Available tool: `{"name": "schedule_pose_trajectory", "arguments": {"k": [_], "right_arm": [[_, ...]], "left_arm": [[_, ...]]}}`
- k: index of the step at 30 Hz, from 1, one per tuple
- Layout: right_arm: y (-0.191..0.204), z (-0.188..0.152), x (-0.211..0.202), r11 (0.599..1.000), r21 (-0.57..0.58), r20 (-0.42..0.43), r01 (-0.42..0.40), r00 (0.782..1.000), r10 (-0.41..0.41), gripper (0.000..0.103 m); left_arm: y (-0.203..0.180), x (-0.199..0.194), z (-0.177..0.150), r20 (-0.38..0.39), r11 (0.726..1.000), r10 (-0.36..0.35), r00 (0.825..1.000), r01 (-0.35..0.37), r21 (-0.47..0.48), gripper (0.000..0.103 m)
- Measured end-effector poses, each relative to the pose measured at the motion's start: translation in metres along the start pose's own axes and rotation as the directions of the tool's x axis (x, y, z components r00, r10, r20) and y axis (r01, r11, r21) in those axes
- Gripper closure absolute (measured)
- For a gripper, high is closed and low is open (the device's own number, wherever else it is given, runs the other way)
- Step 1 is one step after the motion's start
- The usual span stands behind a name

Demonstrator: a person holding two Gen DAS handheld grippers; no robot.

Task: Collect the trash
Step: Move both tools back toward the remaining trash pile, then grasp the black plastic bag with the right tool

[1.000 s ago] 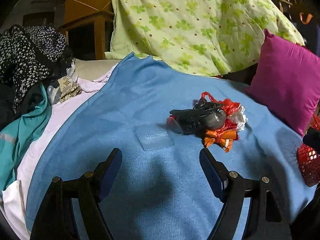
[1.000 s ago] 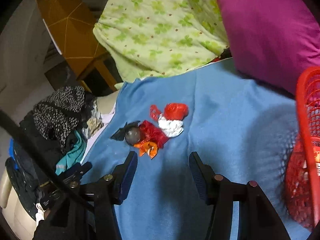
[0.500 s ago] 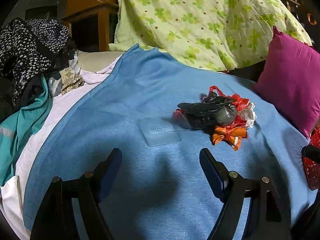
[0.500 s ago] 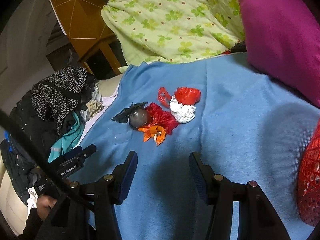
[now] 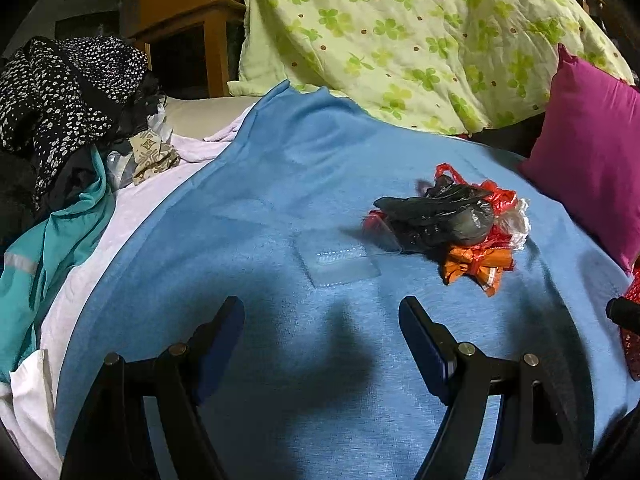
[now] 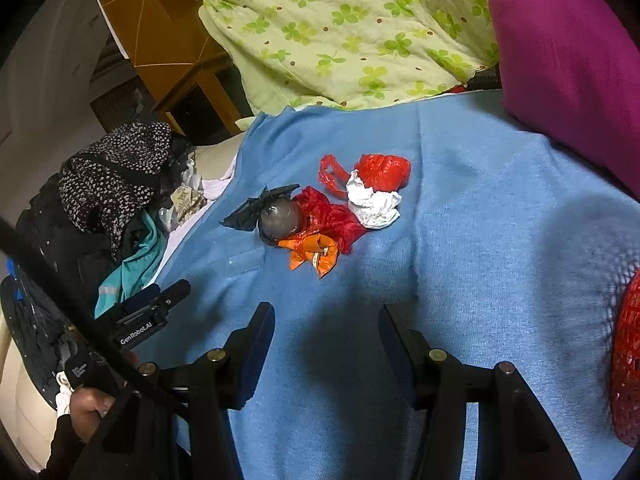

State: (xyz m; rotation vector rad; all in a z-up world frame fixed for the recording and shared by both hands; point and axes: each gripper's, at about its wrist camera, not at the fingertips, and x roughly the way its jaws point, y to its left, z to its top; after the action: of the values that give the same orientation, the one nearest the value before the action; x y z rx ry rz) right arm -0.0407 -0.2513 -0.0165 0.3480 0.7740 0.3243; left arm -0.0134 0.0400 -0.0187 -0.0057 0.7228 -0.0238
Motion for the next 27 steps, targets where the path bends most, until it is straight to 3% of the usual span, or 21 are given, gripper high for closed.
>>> {"name": "schedule_pose_trajectory", "arguments": {"k": [8,22,27], "right_arm": [[0.0,0.016,0.026,0.995,0.056,-0.041,-0.08,0.996,0.082,0.045],[0.036,0.063,0.087,0.987,-0.026,-0.026,-0.161,0.987,0.161,0.045],[0.039,0.08,0.109,0.98,-0.018,0.007,-0.2,0.98,0.201,0.041]], "left_arm": [[0.003,0.007,0.001,-0.022,1.0,0.023,1.0,-0.023,-0.005,0.023],[0.015,0.028,0.005,-0.095,0.998,0.06,0.994,-0.063,-0.027,0.023],[0.031,0.027,0.023,-0.028,0.997,0.065,0.997,-0.066,-0.036,0.023]]}}
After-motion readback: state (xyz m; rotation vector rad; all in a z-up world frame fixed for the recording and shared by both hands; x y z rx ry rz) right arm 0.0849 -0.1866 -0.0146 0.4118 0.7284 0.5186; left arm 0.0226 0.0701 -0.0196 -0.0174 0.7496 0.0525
